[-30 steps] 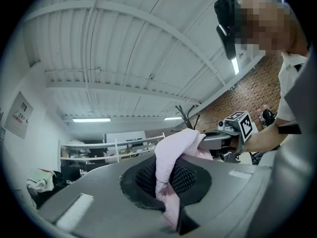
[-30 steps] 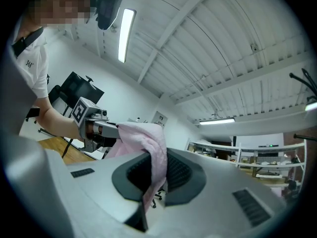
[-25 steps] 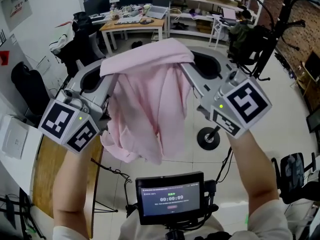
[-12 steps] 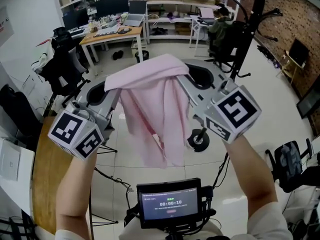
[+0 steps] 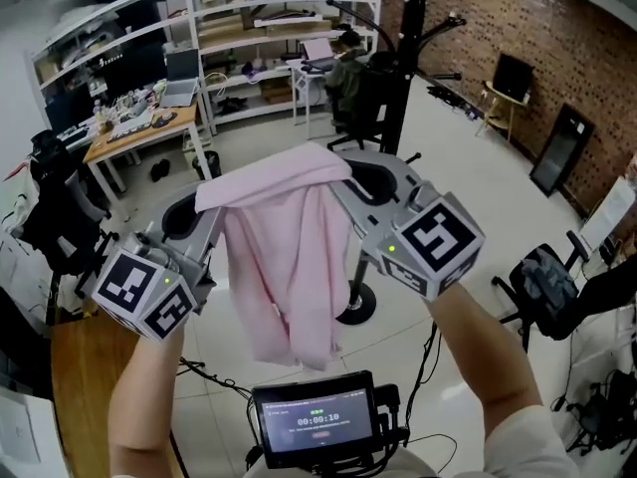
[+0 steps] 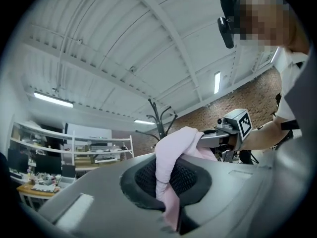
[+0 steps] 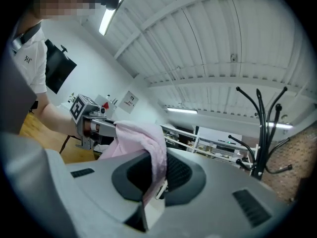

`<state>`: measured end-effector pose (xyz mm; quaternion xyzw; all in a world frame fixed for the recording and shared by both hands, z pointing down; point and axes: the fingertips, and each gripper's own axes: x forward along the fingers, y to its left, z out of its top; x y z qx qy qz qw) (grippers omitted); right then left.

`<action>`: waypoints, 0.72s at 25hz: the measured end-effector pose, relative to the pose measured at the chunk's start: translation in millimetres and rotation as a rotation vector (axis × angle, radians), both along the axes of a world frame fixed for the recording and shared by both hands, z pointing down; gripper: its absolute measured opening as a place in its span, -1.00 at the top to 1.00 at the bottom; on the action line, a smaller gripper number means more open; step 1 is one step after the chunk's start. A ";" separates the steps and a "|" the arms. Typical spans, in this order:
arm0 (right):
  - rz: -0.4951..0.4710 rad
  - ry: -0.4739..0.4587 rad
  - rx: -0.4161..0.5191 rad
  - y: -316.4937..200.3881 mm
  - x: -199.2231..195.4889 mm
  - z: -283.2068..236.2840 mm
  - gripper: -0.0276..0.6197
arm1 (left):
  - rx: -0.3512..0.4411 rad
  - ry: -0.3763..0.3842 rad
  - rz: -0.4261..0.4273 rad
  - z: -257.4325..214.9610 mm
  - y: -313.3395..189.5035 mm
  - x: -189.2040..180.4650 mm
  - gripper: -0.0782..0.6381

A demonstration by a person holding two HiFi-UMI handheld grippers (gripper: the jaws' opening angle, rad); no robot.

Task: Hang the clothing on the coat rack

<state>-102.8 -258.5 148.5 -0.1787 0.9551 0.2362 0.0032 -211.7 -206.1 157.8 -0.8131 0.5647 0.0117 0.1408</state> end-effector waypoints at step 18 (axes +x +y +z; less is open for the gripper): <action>0.356 -0.047 0.132 -69.2 88.3 -62.6 0.83 | 0.097 -0.095 0.327 -65.2 -94.8 78.7 0.74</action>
